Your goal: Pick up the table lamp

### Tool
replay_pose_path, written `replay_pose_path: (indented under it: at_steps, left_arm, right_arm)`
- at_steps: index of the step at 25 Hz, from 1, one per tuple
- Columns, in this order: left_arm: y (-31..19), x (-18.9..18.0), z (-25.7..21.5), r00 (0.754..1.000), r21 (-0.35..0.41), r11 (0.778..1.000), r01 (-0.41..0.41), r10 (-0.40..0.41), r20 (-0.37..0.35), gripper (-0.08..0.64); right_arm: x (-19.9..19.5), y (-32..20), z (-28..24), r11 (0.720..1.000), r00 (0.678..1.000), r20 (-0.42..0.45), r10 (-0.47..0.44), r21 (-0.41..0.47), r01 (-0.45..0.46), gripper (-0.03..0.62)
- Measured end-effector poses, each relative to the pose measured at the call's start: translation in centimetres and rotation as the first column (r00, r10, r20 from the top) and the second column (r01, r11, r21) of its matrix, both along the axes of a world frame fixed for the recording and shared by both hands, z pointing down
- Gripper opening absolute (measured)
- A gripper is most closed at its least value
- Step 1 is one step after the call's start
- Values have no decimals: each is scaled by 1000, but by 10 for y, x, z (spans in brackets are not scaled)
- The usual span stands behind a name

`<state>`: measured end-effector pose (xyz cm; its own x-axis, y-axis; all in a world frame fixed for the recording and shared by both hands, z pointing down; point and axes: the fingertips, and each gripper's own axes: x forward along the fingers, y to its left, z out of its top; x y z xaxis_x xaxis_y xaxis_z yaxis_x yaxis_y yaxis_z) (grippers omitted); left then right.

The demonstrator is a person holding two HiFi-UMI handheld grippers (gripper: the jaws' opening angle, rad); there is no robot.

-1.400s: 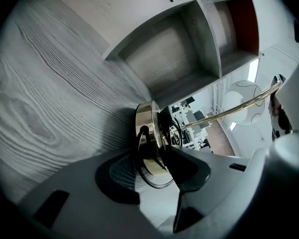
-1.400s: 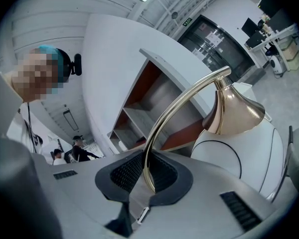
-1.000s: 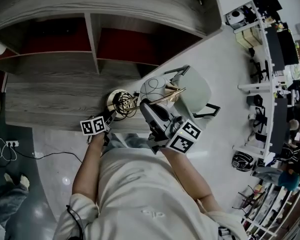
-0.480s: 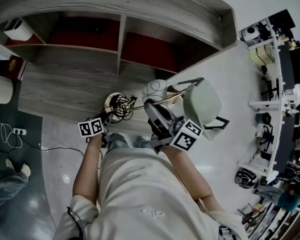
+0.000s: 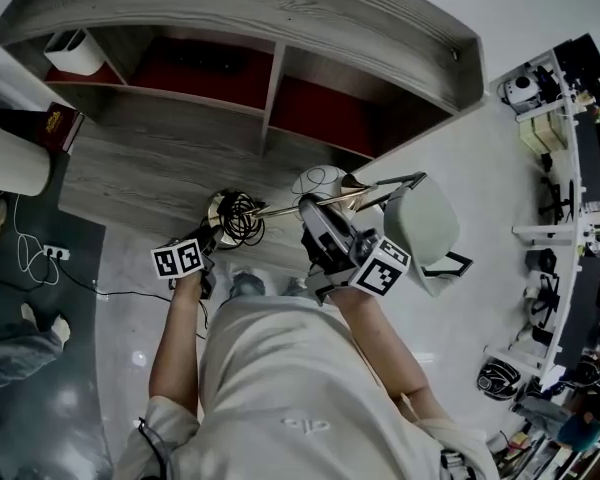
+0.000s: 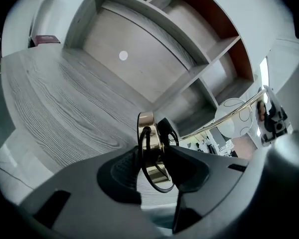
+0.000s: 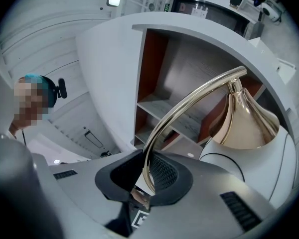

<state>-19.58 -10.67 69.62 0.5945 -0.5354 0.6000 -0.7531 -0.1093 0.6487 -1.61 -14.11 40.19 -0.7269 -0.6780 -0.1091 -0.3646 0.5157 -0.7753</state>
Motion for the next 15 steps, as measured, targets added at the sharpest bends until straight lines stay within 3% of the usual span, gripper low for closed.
replay_pose_path:
  at_steps: [15]
  left_arm:
    - [8,-38,-39,993,43,994,103,-105,59,152]
  right_arm:
    - [-3,-5,-14,1000,996,85,-27,-1,27,69]
